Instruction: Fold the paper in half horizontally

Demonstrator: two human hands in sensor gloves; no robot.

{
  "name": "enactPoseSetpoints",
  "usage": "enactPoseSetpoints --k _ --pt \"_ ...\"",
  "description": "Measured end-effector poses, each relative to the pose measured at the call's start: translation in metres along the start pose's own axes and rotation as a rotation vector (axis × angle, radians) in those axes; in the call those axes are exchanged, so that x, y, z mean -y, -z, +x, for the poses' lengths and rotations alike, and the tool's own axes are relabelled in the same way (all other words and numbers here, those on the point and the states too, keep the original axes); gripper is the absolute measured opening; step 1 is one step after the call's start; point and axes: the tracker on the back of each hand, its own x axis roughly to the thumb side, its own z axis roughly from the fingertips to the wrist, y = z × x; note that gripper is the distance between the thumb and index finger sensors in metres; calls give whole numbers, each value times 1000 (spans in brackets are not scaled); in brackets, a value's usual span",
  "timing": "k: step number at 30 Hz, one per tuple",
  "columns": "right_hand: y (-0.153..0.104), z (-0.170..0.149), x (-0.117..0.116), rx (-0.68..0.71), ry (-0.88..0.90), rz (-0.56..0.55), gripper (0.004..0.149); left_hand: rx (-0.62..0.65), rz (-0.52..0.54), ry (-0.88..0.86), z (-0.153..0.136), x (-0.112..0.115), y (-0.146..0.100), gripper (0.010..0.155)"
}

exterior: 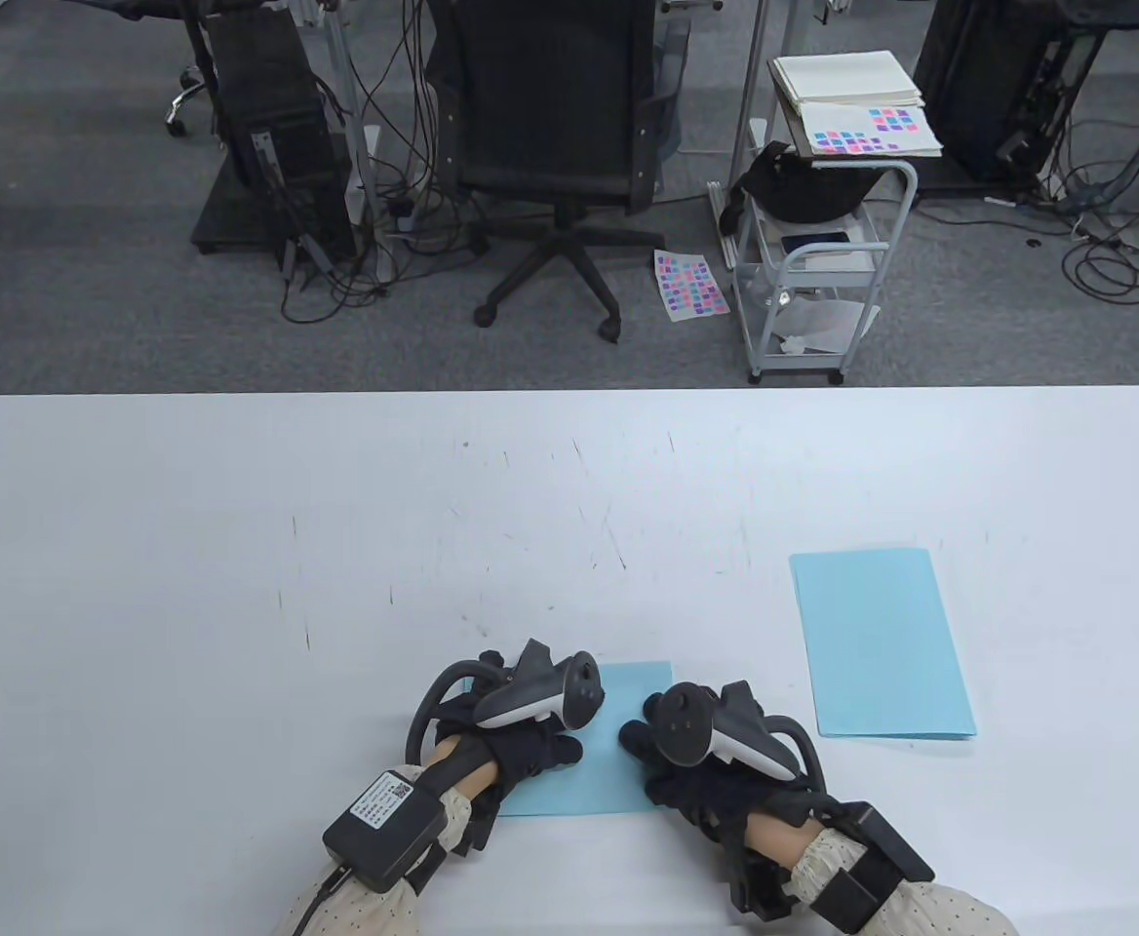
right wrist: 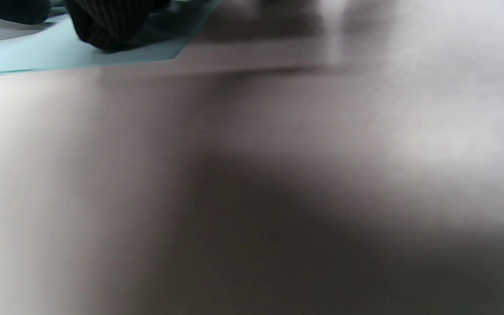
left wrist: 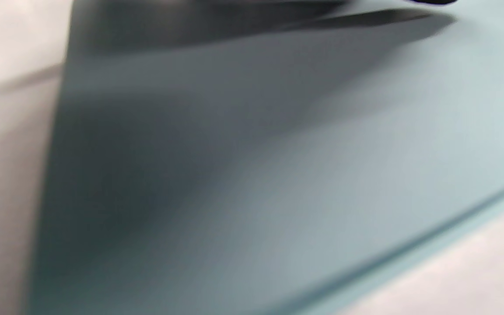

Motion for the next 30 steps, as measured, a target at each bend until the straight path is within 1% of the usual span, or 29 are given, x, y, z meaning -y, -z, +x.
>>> enactPoseSetpoints --k 17,30 --pt "0 -1 -1 0 5 -2 62 -99 -24 -40 -38 10 -9 68" --pt "-1 -2 -2 -9 5 -4 62 -158 -40 -102 -70 20 -15 66"
